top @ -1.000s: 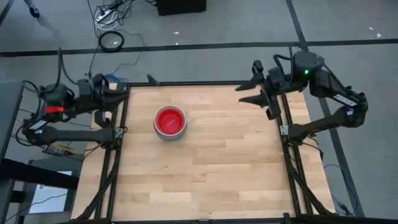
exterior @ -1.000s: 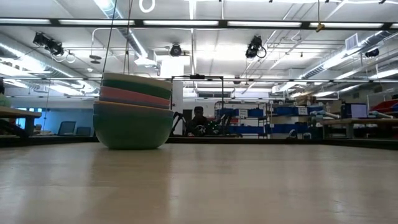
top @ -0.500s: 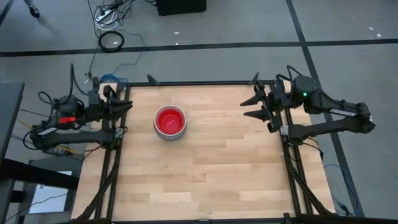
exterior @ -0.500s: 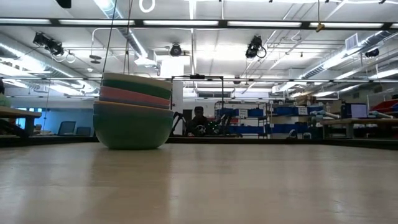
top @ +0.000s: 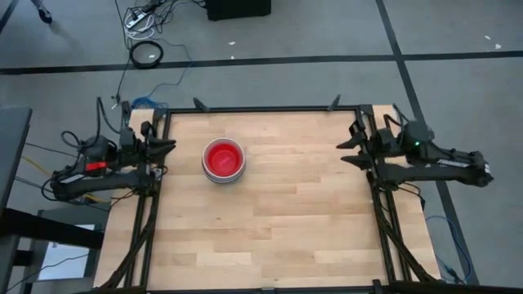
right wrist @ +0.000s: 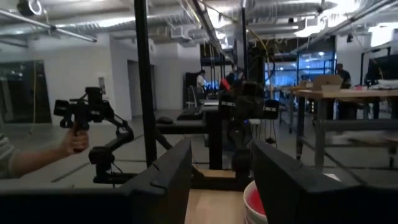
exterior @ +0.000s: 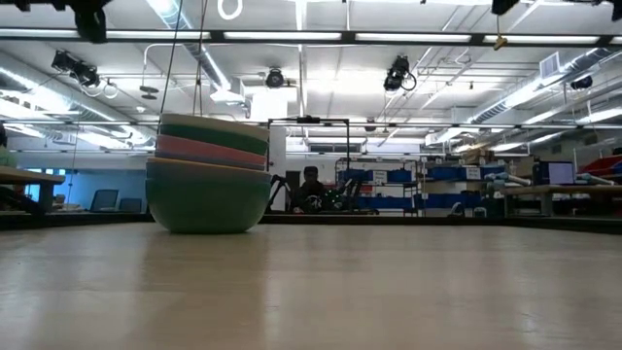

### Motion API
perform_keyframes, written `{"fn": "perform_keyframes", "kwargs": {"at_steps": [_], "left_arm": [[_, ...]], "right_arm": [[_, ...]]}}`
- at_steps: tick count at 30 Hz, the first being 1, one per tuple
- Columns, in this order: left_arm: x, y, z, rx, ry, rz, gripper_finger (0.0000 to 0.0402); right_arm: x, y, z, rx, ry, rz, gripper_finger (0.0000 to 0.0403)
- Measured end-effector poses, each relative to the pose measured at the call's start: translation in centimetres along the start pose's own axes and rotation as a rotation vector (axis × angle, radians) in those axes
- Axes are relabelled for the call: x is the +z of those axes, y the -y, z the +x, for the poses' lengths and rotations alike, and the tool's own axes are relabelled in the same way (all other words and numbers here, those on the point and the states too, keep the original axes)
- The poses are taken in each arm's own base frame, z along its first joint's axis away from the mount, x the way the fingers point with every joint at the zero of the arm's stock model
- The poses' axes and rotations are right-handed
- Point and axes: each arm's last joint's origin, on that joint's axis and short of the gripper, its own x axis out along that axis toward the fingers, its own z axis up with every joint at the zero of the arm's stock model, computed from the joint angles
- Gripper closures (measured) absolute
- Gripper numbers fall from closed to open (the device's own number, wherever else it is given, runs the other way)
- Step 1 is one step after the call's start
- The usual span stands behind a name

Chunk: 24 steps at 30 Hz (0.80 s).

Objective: Nest bowls inside each other
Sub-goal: Return to Home Position

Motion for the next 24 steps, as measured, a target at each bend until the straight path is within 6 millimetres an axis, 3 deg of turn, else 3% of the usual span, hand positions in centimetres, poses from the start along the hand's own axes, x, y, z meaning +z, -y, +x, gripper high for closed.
{"fn": "perform_keyframes", "kwargs": {"at_steps": [14,24], "left_arm": [[-7.5,-0.8,1.8,-0.044,-0.071,0.017,0.0331],[-12.0,-1.5,2.7,-0.044,-0.082,0.046,0.0331]], "right_arm": [[-9.4,0.9,-0.6,-0.035,-0.018,0.059,0.0248],[-12.4,0.9,-1.3,-0.041,-0.063,0.075,0.0248]]}}
